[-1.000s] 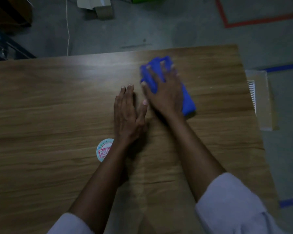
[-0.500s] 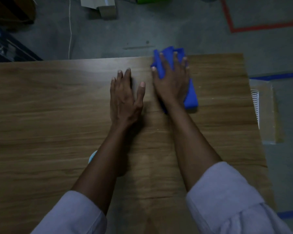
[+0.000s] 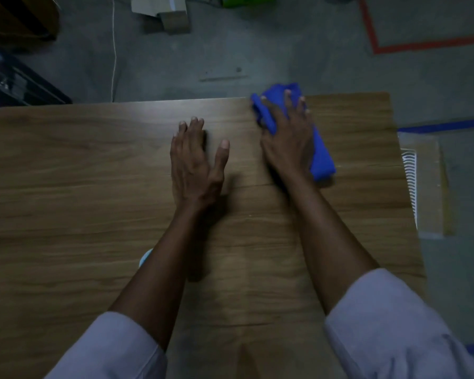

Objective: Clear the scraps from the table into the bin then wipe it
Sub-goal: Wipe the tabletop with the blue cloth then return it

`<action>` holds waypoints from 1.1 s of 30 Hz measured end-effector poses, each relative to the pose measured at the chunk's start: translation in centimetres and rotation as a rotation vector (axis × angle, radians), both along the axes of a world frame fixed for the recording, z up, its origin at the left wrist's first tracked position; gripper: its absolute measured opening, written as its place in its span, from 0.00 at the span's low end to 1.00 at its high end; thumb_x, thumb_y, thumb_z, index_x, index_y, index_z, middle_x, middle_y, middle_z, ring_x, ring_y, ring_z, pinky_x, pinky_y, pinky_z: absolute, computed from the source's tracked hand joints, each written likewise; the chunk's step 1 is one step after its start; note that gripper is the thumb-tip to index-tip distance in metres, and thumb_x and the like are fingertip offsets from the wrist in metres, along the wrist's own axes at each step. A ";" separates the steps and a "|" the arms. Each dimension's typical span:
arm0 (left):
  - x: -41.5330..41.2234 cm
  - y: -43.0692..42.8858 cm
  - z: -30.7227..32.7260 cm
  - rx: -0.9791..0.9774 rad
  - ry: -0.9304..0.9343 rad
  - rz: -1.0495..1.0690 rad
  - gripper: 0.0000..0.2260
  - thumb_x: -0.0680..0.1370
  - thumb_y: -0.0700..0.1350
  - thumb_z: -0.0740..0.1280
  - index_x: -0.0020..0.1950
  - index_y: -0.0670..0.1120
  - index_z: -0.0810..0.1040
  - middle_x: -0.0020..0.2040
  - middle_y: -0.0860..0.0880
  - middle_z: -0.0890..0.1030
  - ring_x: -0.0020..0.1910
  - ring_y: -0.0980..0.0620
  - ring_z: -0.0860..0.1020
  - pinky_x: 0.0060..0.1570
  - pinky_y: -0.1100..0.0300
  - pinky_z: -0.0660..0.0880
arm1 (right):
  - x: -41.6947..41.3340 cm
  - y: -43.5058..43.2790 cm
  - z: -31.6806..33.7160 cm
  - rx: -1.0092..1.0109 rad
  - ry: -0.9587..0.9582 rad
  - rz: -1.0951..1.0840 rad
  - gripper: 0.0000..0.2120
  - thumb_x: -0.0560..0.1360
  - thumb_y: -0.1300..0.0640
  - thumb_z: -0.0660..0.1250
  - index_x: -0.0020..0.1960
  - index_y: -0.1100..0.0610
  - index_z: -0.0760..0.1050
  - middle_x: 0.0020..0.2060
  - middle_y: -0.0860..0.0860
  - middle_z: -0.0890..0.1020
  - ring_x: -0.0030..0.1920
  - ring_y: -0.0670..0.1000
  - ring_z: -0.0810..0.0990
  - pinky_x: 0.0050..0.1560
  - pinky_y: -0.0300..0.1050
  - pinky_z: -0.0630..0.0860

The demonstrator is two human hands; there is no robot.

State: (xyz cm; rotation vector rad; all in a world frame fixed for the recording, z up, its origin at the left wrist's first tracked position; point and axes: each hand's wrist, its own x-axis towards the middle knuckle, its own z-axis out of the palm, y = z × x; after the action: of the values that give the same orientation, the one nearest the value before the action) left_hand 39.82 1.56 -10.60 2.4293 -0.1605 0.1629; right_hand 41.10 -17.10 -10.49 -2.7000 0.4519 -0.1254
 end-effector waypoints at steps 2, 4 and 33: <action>0.0 0.1 0.3 -0.044 0.011 0.007 0.31 0.82 0.61 0.56 0.78 0.42 0.66 0.78 0.44 0.69 0.80 0.45 0.61 0.78 0.47 0.57 | 0.2 1.4 0.6 0.106 0.052 0.252 0.32 0.72 0.58 0.62 0.76 0.43 0.70 0.80 0.51 0.64 0.81 0.58 0.58 0.81 0.52 0.52; -0.3 0.2 0.7 -0.108 0.007 0.004 0.30 0.82 0.59 0.57 0.77 0.41 0.68 0.76 0.43 0.71 0.78 0.44 0.64 0.77 0.45 0.60 | -0.3 0.8 2.0 0.354 0.104 0.458 0.30 0.69 0.62 0.64 0.69 0.46 0.79 0.73 0.51 0.76 0.76 0.54 0.70 0.77 0.52 0.64; -9.2 3.1 0.6 -0.375 -0.103 -0.043 0.18 0.81 0.48 0.64 0.66 0.39 0.78 0.64 0.43 0.79 0.65 0.43 0.76 0.64 0.41 0.73 | -6.1 2.3 2.0 0.113 0.069 0.745 0.26 0.73 0.56 0.65 0.71 0.47 0.76 0.79 0.51 0.67 0.81 0.56 0.59 0.81 0.57 0.54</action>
State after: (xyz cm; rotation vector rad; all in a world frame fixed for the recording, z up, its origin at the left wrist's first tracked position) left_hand 30.58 4.66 -10.00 2.0437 -0.2082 0.2731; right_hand 34.95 -14.81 -8.53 -2.5782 -0.5220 0.1967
